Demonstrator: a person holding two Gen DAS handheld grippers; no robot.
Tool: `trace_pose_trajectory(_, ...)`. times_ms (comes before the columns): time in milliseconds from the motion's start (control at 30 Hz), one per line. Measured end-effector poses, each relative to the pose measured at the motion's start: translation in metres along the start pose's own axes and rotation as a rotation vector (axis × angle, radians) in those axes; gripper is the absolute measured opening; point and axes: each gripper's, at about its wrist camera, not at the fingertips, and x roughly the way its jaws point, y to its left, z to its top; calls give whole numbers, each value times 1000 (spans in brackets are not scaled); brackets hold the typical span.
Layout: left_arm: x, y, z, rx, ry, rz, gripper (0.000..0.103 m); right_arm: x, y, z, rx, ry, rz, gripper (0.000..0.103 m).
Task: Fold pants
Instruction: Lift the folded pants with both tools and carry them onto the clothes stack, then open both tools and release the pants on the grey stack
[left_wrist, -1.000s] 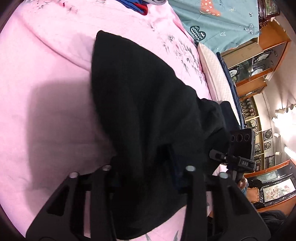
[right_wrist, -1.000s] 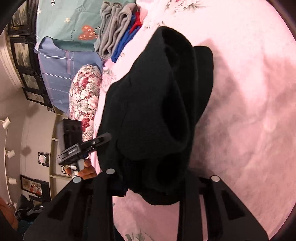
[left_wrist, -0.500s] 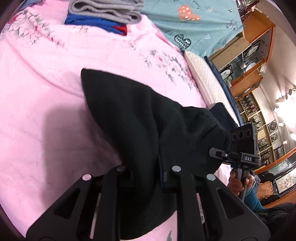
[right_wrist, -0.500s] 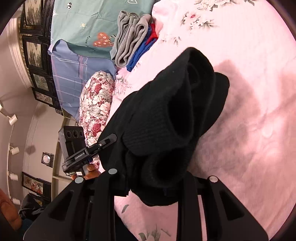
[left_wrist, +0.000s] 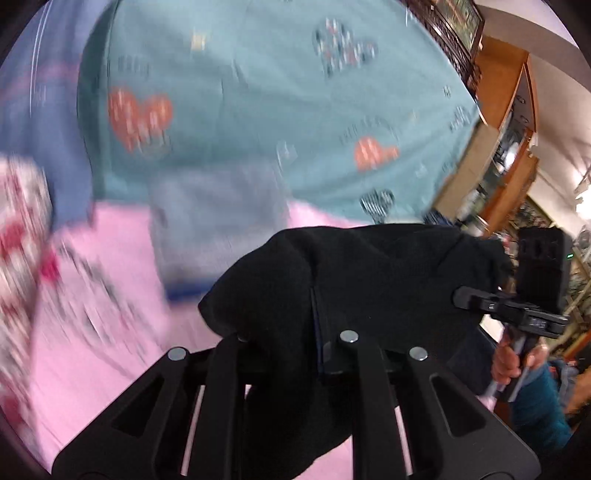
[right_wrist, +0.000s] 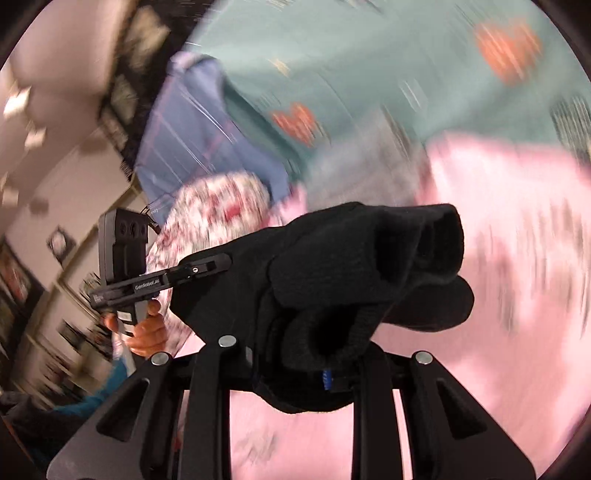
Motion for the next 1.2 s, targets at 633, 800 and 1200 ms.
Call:
trace_pose_trajectory(633,221,198,50,-263,92,255,81,258,-170,137,228,13,-204,25)
trace_pose_trajectory(800,172,191,60,-207,44,331,81,241,-157,153,173,7,-239,41)
trace_pose_trajectory(1200,32,20,-15,176,-144,661,101,69,-44,100,-86,-157,-568,95)
